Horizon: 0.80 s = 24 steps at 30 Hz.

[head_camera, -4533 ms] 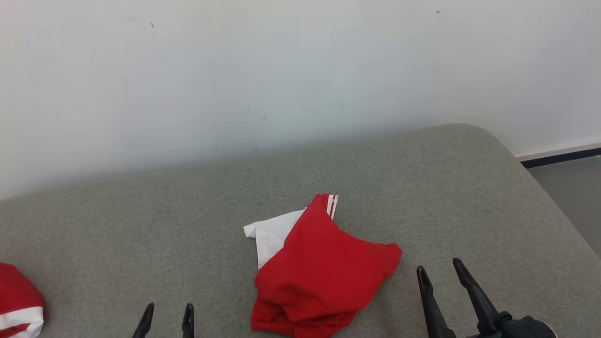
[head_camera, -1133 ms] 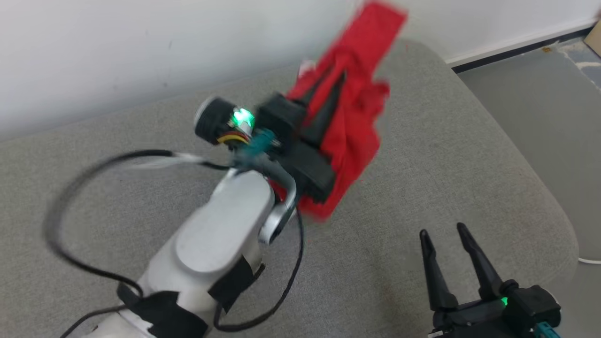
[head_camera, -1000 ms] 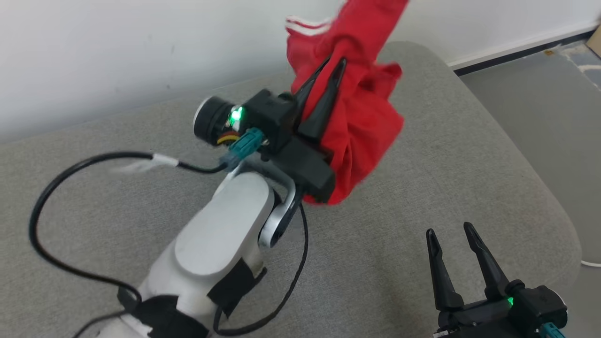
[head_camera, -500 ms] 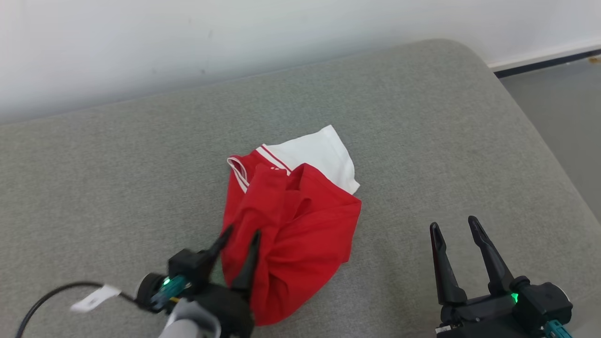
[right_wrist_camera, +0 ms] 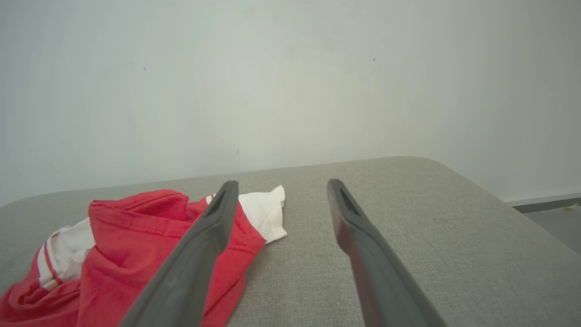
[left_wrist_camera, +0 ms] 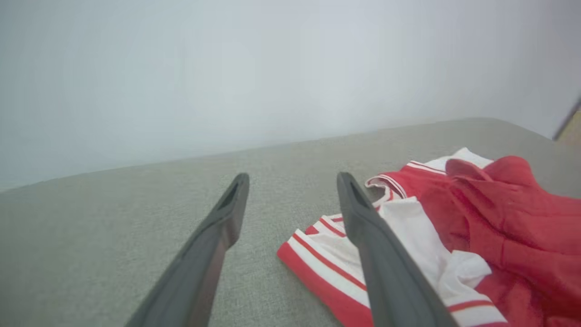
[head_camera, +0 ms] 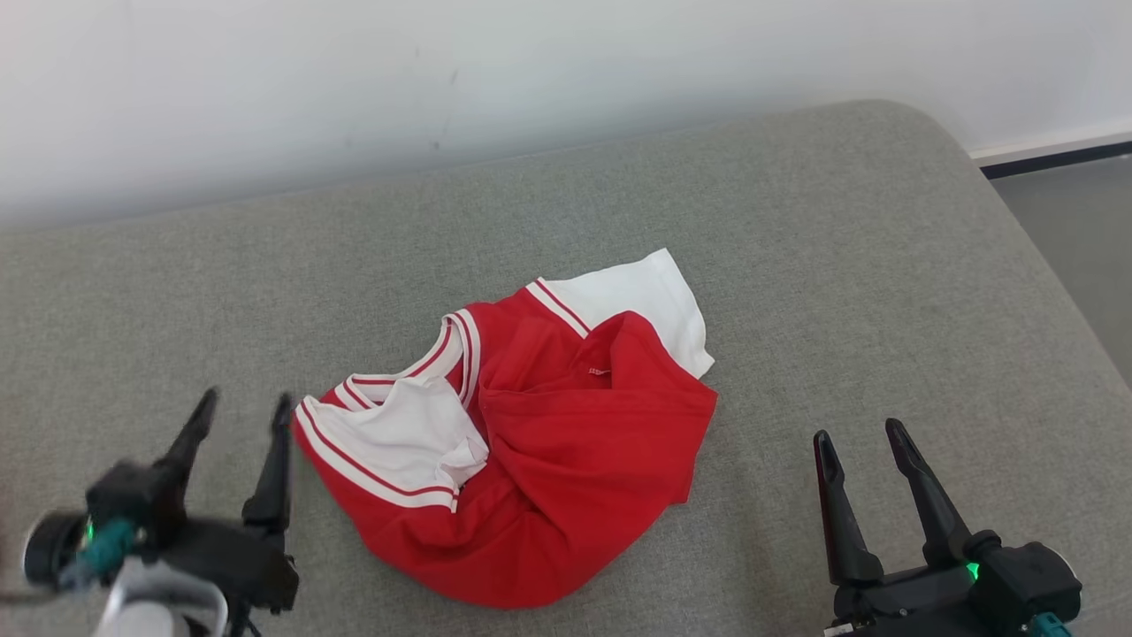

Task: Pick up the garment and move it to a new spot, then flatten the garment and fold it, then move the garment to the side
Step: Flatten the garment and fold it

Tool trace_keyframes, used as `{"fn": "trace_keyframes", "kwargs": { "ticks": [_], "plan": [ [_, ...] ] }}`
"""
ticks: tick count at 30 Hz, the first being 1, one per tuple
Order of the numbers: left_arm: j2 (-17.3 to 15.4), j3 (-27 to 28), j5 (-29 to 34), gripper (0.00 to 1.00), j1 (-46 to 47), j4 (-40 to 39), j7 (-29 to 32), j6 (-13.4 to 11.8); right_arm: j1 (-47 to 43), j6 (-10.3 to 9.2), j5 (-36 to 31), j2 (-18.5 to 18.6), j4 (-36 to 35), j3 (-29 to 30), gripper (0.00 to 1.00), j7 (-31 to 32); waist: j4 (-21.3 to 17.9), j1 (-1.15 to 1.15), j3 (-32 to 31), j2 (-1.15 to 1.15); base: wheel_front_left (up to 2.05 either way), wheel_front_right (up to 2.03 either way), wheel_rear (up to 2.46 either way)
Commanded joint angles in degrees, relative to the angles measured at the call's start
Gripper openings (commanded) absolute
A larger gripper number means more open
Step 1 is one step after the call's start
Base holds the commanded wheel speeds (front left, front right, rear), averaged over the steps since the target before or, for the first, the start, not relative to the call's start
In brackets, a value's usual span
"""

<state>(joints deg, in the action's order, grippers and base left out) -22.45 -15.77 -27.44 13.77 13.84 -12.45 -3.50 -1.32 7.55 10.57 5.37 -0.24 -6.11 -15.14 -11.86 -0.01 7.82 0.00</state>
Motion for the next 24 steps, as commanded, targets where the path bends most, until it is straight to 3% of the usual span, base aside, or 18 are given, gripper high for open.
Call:
{"fn": "trace_keyframes", "kwargs": {
  "ticks": [1,5,10,19,24],
  "plan": [
    [-1.8,-1.2,-0.7,1.0,2.3,-1.0,2.9,3.2,0.4,-0.13,0.4,0.3,0.0,-0.2,1.0,-0.1,0.1,0.01,0.3,0.0,0.0,0.0,0.0],
    [-7.3,-4.5,-1.4,1.0,7.9,-1.0,12.3,8.8,1.6,-0.13,0.5,0.3,-0.3,-0.9,1.0,-0.1,-0.6,0.01,1.3,0.0,0.0,0.0,0.0],
    [-10.1,-8.9,-0.6,1.0,13.8,4.9,16.6,10.5,2.1,-0.13,0.6,-0.2,-0.3,-1.4,1.0,-0.1,-2.4,0.01,3.0,0.0,0.0,0.0,0.0],
    [-2.9,-14.5,1.9,1.0,20.5,23.5,12.1,10.9,2.5,-0.13,0.0,-0.3,-0.6,-0.8,1.0,-0.1,-4.2,0.01,4.7,0.0,0.0,0.0,0.0],
    [-1.3,-16.9,4.1,1.0,23.9,32.3,13.0,9.5,2.5,-0.13,-0.1,0.2,-0.6,-1.2,1.0,-0.1,-4.7,0.01,4.6,0.0,0.0,0.0,0.0]
  ]
}}
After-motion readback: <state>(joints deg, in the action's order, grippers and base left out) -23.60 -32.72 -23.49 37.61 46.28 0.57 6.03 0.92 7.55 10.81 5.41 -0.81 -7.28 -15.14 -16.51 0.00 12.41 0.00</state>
